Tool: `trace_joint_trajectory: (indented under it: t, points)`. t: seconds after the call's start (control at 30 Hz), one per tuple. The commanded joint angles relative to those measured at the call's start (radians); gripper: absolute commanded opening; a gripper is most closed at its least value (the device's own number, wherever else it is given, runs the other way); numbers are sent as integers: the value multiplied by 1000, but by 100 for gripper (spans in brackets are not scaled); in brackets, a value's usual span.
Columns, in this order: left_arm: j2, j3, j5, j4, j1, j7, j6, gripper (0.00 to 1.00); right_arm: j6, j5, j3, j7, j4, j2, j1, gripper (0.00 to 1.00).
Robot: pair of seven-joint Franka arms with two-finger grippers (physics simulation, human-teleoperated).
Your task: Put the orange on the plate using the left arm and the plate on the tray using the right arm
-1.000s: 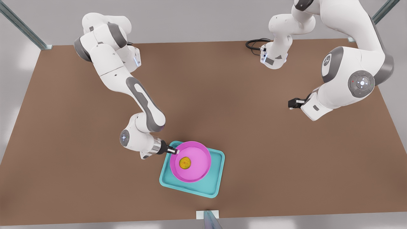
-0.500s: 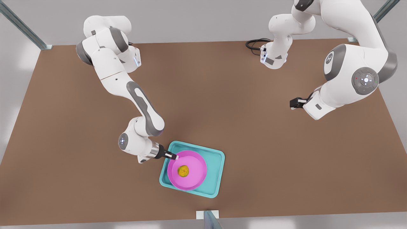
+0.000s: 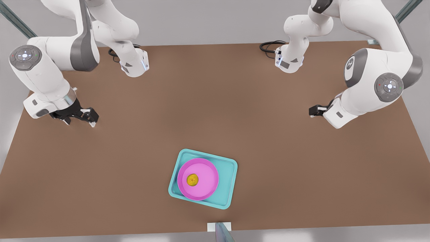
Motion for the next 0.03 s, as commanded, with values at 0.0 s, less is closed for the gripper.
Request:
trace_joint_trajectory:
  t: [0.0]
  points:
    - [-1,0,3,2,-2,3,-4,100,-158,-48,0,-194,-1,-6,16,100]
